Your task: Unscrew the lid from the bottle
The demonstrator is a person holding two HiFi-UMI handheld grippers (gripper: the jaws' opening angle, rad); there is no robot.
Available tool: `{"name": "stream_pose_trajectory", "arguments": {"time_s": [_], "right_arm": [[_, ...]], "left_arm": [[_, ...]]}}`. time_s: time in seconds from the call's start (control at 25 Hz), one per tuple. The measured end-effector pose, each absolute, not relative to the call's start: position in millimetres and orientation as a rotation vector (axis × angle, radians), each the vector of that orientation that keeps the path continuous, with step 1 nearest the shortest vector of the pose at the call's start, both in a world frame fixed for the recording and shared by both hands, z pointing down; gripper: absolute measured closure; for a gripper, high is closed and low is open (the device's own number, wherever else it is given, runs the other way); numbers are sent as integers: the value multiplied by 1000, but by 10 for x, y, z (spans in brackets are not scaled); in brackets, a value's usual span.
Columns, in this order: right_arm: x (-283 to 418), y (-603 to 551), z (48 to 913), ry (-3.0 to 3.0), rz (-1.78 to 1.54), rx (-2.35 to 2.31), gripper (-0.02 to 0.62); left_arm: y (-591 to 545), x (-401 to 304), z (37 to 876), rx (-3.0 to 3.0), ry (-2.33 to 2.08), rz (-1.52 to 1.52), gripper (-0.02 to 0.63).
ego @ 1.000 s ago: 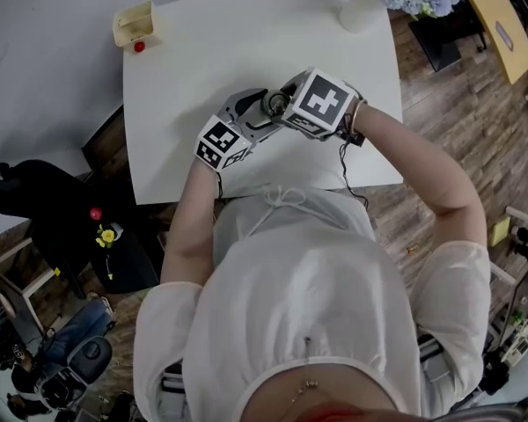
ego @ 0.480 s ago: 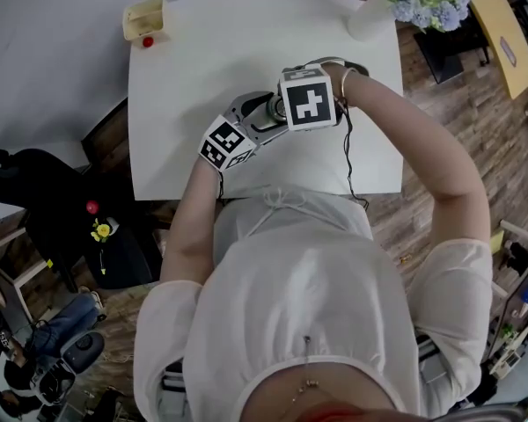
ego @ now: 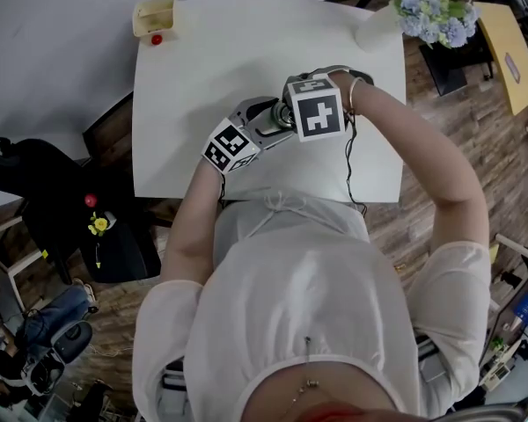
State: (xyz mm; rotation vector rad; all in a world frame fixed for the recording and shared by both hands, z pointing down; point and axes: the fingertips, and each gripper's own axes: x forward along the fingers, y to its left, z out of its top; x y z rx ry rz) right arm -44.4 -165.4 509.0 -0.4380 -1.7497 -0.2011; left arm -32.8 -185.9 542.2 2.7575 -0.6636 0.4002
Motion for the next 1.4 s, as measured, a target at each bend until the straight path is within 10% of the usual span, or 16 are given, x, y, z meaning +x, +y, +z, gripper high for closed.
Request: {"name": "stream_pose_trajectory", "arguments": {"time_s": [1.4], "right_arm": [[483,-1753,6046,-1861,267,78,345]], "left_arm": [[-1866,-304,5368,2753,-669,374,262]]}}
